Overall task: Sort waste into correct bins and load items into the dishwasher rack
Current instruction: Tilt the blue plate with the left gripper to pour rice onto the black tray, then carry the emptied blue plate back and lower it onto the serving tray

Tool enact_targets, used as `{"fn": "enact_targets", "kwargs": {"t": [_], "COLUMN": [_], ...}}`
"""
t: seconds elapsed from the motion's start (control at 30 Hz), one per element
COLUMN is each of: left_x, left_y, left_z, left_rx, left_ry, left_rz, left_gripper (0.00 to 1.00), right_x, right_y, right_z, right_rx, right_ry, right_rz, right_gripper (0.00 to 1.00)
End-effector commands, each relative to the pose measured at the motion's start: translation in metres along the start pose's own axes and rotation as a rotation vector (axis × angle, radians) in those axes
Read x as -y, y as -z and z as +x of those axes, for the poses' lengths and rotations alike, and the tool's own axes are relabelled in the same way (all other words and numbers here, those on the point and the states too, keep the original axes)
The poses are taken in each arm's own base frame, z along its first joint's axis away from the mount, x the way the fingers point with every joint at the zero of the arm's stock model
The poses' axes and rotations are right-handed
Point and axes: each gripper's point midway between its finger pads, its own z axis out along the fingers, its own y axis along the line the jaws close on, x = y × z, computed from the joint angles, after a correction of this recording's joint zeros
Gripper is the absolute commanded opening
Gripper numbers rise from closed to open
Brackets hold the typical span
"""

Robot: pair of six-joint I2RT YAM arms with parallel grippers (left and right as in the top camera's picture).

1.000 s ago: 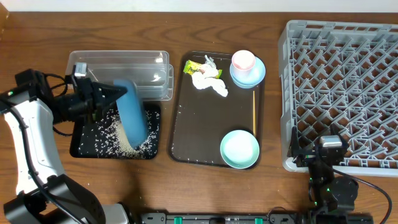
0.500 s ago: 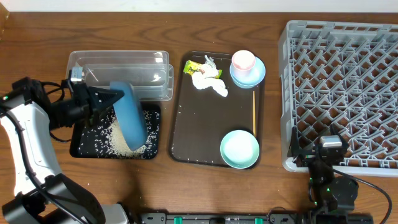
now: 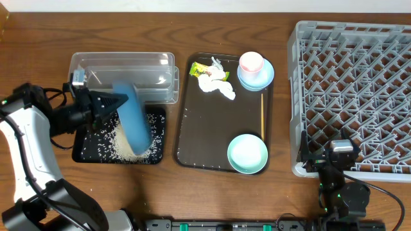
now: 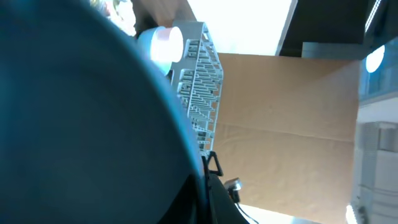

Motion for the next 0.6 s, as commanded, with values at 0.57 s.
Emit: {"fn": "enact_targets", "kwargs": {"t": [0.57], "left_x": [0.029], "left_y": [0.002], "left_z": [0.036], "left_rx": [-0.021], "left_ry": [-0.142], "left_rz": [0.037], "left_gripper": [0.06], "right_x": [0.002], "right_y": [0.000], "right_z": [0.001], "right_rx": [-0.002], "right_ry": [-0.013], "right_rz": [0.007], "right_gripper": [0.99]}}
